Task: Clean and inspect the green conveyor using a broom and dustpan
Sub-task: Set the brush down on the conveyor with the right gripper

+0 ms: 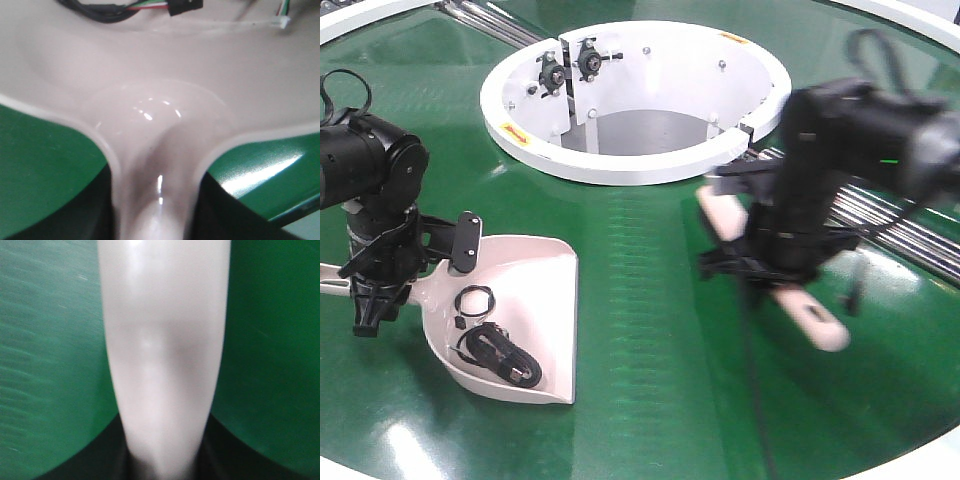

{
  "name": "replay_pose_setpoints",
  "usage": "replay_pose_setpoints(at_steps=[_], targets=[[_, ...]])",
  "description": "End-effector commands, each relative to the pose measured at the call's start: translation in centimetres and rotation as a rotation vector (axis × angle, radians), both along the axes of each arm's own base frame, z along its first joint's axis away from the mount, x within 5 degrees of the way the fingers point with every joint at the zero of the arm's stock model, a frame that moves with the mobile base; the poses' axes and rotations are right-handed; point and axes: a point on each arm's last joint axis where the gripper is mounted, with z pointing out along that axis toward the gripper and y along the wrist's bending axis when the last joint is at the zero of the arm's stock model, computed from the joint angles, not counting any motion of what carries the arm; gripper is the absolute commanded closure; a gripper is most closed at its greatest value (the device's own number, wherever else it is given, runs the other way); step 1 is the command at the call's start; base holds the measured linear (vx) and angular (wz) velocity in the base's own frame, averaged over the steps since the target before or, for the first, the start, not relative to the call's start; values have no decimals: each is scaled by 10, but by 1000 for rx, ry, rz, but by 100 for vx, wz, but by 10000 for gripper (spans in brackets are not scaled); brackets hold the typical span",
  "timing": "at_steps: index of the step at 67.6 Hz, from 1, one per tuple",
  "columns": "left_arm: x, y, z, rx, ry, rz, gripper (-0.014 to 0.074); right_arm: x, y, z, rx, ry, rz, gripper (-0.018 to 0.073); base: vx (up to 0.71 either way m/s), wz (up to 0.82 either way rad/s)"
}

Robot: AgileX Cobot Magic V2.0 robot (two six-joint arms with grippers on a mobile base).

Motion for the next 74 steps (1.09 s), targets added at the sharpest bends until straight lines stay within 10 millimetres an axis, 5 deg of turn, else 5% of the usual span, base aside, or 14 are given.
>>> replay_pose_setpoints(at_steps=[1,18,74], targets=[[-3,-1,24,-5,-57,16,603,-10,-25,25,33,-122,-9,561,0,0],[-3,-1,24,-5,-57,16,603,-22,-53,2,8,-102,-52,561,0,0],[-3,-1,24,-7,-63,14,603,-27,-50,-10,37,-75,19,561,0,0]])
